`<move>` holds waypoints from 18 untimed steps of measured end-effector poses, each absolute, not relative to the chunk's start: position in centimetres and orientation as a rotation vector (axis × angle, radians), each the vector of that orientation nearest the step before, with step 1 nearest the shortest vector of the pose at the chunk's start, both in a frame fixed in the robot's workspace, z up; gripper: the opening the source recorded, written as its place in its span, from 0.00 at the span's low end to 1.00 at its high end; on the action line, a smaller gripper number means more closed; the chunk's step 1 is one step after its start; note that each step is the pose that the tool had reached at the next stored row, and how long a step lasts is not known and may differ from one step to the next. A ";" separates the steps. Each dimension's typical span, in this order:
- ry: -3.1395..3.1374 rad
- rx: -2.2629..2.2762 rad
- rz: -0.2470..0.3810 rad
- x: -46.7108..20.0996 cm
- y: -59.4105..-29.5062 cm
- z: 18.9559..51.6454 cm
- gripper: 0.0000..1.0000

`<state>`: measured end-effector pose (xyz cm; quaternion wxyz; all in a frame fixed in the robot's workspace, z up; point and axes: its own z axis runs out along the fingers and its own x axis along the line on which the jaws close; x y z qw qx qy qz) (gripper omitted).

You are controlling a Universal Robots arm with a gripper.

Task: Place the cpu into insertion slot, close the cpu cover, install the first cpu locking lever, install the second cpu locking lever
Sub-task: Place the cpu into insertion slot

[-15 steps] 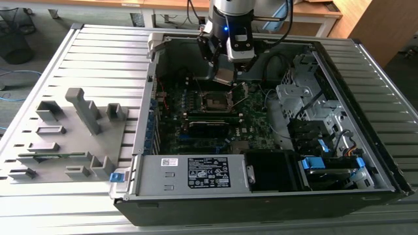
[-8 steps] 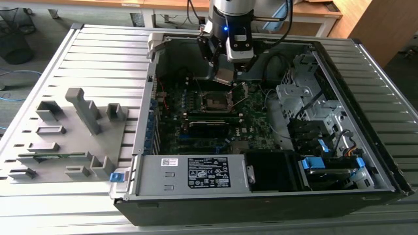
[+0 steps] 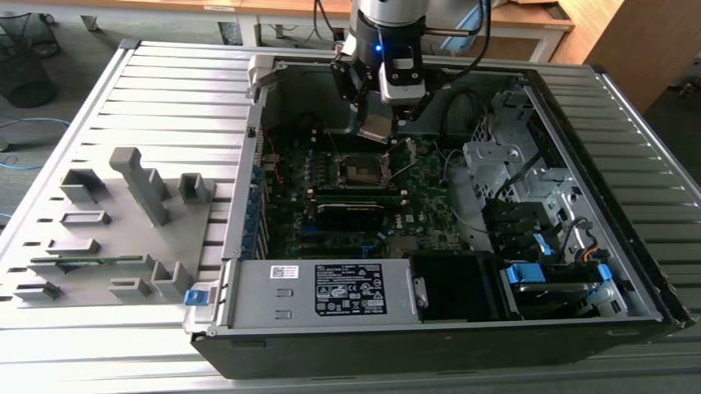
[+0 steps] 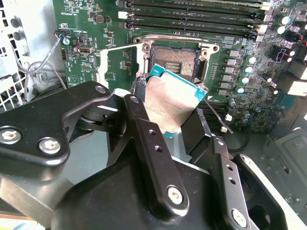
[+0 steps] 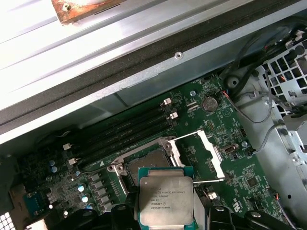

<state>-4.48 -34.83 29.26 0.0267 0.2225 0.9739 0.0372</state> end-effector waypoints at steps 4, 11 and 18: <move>3.007 0.692 0.115 -4.5 -34.8 29.3 0.54; 2.988 0.765 0.112 -4.5 -34.8 29.2 0.54; 2.988 0.765 0.113 -4.5 -34.8 29.2 0.54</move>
